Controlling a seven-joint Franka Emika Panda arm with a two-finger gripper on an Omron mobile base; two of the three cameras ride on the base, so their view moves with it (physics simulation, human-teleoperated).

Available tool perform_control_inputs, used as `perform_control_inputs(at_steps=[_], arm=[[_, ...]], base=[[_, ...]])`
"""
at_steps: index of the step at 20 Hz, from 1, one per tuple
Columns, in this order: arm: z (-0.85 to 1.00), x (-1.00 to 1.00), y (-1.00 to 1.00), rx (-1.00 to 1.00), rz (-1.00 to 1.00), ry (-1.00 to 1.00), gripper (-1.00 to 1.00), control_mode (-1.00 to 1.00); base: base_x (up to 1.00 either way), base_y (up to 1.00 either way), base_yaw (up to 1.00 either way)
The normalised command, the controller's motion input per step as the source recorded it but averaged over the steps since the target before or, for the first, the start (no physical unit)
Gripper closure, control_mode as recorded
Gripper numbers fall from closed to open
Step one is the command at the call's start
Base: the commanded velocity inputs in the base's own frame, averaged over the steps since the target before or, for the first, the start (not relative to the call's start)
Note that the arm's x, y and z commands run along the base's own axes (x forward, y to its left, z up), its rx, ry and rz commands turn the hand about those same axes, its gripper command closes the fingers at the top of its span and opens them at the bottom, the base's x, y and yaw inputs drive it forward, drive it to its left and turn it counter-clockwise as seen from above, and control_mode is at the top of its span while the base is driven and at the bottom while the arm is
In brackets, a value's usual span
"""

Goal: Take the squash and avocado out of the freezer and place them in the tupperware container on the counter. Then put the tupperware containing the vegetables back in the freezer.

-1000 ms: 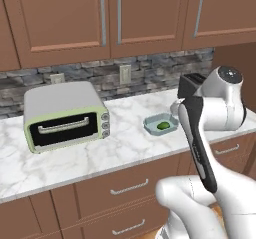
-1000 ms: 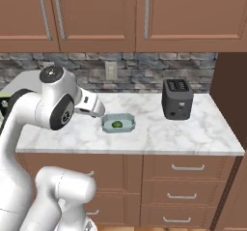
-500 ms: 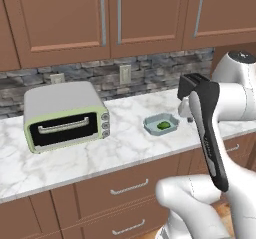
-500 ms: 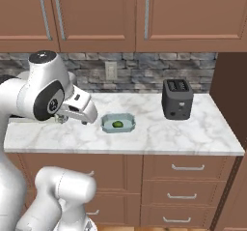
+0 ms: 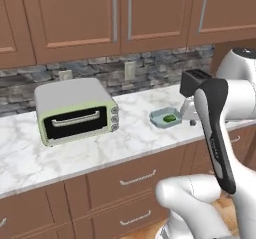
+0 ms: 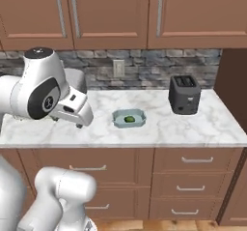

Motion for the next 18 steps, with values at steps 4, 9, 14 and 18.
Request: perform_control_inputs(at_steps=[4, 9, 14, 18], arm=[[0.0, 0.0, 0.0, 0.0, 0.0, 0.0, -1.0, 1.0], [0.0, 0.0, 0.0, 0.0, 0.0, 0.0, -1.0, 1.0], [0.0, 0.0, 0.0, 0.0, 0.0, 0.0, -1.0, 1.0], [0.0, 0.0, 0.0, 0.0, 0.0, 0.0, -1.0, 1.0]], base=[[-0.69, 0.67, -0.62], [-0.7, 0.33, -0.76], [-0.95, 0.24, -0.76], [-1.0, 0.24, -0.73]])
